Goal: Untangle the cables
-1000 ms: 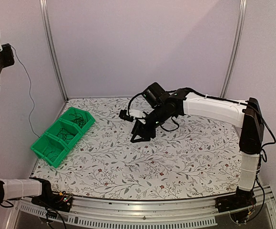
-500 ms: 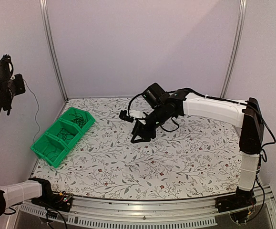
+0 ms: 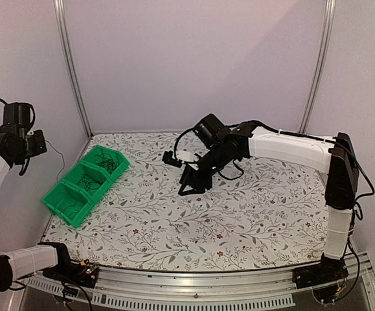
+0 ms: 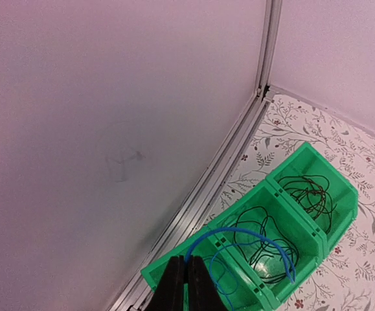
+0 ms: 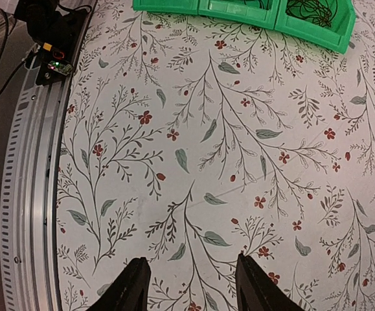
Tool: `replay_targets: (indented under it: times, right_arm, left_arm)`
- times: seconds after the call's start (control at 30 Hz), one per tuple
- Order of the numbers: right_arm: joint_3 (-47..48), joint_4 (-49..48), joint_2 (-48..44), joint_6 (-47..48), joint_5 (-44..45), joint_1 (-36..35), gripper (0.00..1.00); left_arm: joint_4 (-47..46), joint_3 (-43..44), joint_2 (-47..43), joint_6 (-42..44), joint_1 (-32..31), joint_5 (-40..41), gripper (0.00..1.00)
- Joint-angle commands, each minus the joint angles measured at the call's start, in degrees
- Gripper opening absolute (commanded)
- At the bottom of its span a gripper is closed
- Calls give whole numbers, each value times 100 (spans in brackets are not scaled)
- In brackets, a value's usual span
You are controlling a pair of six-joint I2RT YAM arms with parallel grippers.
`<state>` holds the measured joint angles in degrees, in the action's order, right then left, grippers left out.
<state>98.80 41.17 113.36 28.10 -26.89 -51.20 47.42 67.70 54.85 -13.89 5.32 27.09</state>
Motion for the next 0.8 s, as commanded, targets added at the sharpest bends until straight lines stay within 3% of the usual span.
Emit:
replay_targets:
  times: [0.0,0.37,0.57,0.77]
  right_arm:
    - [-85,23,-13,35,10,20,49]
    - [-85,23,-31,12,-57,22,49]
    - [-146,23,-123,54,56,22,49]
    - [-120,5,-110,41,-68,20,49]
  left_arm:
    - [417,-218,101,-256,80,-282,0]
    - [1124,-401,813,-788,263,-473,0]
    - [2235,-307,1454,-1495,435,-693,0]
    - [2647,-503,1161,-1790,576,-983,0]
